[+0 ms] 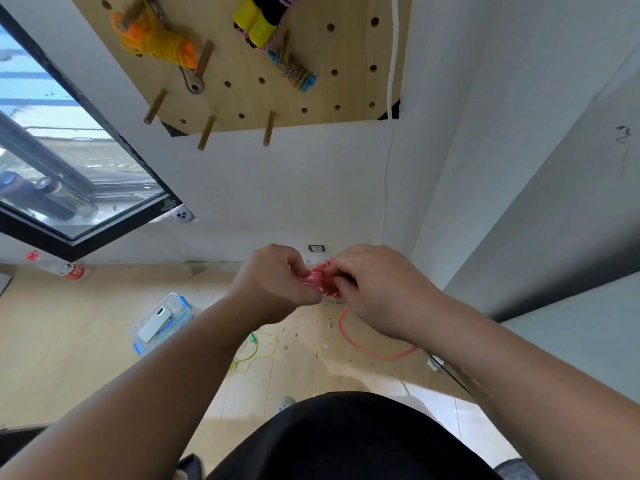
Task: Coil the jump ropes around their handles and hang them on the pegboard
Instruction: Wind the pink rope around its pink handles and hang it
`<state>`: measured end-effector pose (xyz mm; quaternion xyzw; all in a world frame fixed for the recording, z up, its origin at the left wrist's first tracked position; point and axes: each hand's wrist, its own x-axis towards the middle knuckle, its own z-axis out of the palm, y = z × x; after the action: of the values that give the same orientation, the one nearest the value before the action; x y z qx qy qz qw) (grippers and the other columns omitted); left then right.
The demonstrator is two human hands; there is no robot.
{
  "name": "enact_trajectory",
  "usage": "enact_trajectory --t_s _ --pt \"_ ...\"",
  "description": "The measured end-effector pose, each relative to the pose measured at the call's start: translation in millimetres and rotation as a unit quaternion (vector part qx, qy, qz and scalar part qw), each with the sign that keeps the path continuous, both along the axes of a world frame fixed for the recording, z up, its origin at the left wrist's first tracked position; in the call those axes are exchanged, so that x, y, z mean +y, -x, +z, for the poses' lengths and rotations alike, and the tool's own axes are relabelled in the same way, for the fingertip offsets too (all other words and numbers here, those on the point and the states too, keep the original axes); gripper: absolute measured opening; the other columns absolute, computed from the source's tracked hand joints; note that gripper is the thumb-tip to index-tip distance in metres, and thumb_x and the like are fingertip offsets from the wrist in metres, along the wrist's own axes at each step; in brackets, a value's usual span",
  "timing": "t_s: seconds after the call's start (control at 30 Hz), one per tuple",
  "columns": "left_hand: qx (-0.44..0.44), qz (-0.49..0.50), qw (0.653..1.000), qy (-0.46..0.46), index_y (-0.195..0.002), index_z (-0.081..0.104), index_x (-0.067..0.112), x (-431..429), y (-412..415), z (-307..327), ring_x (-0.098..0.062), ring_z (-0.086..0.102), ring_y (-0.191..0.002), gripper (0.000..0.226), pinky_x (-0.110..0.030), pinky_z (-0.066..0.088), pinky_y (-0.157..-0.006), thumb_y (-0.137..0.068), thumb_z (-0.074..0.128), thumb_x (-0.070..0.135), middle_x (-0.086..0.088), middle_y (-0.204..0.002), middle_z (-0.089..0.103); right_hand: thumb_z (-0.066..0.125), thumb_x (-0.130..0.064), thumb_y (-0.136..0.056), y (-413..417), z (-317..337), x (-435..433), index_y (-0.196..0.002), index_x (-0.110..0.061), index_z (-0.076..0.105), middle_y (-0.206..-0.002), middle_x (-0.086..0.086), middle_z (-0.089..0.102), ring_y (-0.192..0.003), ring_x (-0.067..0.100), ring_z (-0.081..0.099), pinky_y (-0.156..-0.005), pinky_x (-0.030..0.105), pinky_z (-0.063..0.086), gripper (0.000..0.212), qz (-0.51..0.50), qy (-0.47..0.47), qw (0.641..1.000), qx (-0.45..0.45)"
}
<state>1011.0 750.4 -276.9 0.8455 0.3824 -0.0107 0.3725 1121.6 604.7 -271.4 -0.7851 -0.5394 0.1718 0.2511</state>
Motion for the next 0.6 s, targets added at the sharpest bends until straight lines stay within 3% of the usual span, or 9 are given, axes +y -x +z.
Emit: enact_trajectory --t_s 0.1,0.23,0.3,0.37,0.43,0.53,0.6 --pt "-0.030 0.045 0.998 0.023 -0.071 0.068 0.008 0.2 -0.8 0.5 -0.011 0.045 -0.048 0.024 -0.021 0.037 -0.044 -0.064 0.086 0.023 -0.006 -0.062 0.064 0.053 -0.021 -0.100 10.1 -12.7 -3.8 -0.098 -0.015 0.064 -0.095 0.002 0.059 -0.087 0.024 0.057 -0.073 0.040 0.046 0.012 -0.014 -0.030 0.998 -0.061" --pt "-0.076 0.151 0.962 0.215 -0.083 0.063 -0.010 -0.8 0.6 1.2 -0.024 0.053 -0.050 0.029 -0.027 0.035 -0.047 -0.071 0.083 0.006 -0.021 -0.062 0.062 0.057 -0.025 -0.094 13.0 -26.0 -8.9 -0.084 -0.015 0.060 -0.084 0.000 0.057 -0.073 0.024 0.058 -0.056 0.042 0.049 0.015 -0.067 -0.111 0.990 -0.061" --pt "-0.093 0.186 0.939 0.275 -0.082 0.062 -0.008 1.4 2.4 2.4 -0.028 0.055 -0.053 0.023 -0.032 0.036 -0.051 -0.075 0.080 0.003 -0.023 -0.066 0.065 0.057 -0.025 -0.094 12.3 -27.9 -12.4 -0.088 -0.017 0.065 -0.084 -0.005 0.060 -0.074 0.016 0.057 -0.059 0.038 0.050 0.012 -0.068 -0.143 0.987 -0.029" --pt "-0.119 0.209 0.918 0.316 -0.081 0.060 -0.004 5.1 4.0 5.9 -0.030 0.057 -0.051 0.021 -0.032 0.039 -0.053 -0.076 0.079 0.002 -0.022 -0.066 0.066 0.061 -0.020 -0.095 12.1 -27.2 -18.3 -0.096 -0.020 0.068 -0.084 -0.012 0.063 -0.075 0.008 0.056 -0.065 0.026 0.047 0.007 -0.071 -0.176 0.981 0.030" --pt "-0.140 0.204 0.904 0.349 -0.083 0.060 -0.004 4.6 6.1 11.1 -0.032 0.060 -0.054 0.027 -0.034 0.042 -0.055 -0.068 0.080 0.008 -0.026 -0.073 0.068 0.064 -0.020 -0.096 11.9 -26.3 -23.5 -0.101 -0.025 0.066 -0.078 -0.014 0.062 -0.070 0.012 0.057 -0.062 0.021 0.044 0.008 -0.095 -0.192 0.972 0.097" --pt "-0.165 0.204 0.886 0.381 -0.096 0.063 -0.007 -2.3 6.7 15.5 -0.035 0.064 -0.062 0.041 -0.035 0.046 -0.058 -0.065 0.079 0.014 -0.028 -0.083 0.070 0.062 -0.026 -0.094 15.3 -24.1 -24.7 -0.103 -0.030 0.062 -0.078 -0.010 0.064 -0.066 0.018 0.060 -0.061 0.036 0.050 0.010 -0.120 -0.220 0.954 0.163" --pt "-0.175 0.214 0.872 0.403 -0.101 0.064 -0.006 -6.5 4.5 15.9 -0.032 0.064 -0.061 0.033 -0.033 0.047 -0.058 -0.077 0.077 0.012 -0.023 -0.083 0.071 0.062 -0.027 -0.093 19.0 -21.3 -22.8 -0.107 -0.032 0.062 -0.081 -0.010 0.066 -0.068 0.018 0.062 -0.064 0.043 0.053 0.015 -0.125 -0.237 0.942 0.199"
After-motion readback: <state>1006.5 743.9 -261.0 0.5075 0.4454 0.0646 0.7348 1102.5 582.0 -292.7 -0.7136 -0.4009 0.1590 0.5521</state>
